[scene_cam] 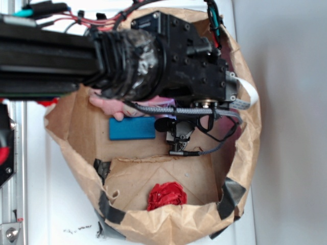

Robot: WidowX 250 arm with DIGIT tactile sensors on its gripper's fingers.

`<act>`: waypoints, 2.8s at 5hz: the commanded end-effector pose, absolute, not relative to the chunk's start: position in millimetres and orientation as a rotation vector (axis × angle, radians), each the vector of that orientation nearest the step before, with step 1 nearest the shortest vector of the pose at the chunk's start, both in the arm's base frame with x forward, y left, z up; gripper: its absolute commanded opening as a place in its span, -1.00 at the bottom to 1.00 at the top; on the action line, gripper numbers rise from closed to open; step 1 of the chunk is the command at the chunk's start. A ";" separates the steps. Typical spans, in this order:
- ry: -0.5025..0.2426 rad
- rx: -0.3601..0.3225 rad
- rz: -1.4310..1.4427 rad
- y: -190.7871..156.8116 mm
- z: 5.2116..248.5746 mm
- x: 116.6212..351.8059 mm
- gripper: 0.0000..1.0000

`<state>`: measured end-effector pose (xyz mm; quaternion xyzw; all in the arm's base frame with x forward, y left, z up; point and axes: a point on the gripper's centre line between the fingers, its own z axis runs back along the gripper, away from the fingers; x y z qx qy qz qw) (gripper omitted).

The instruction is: Grab the pink bunny.

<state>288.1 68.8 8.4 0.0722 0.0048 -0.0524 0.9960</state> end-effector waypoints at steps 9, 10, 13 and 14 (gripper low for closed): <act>-0.025 0.199 -0.218 91.7 92.0 254.8 1.00; -0.059 0.231 -0.268 83.7 76.3 248.5 1.00; -0.015 0.289 -0.551 56.5 44.2 213.3 1.00; -0.026 0.318 -0.558 53.5 37.7 211.5 1.00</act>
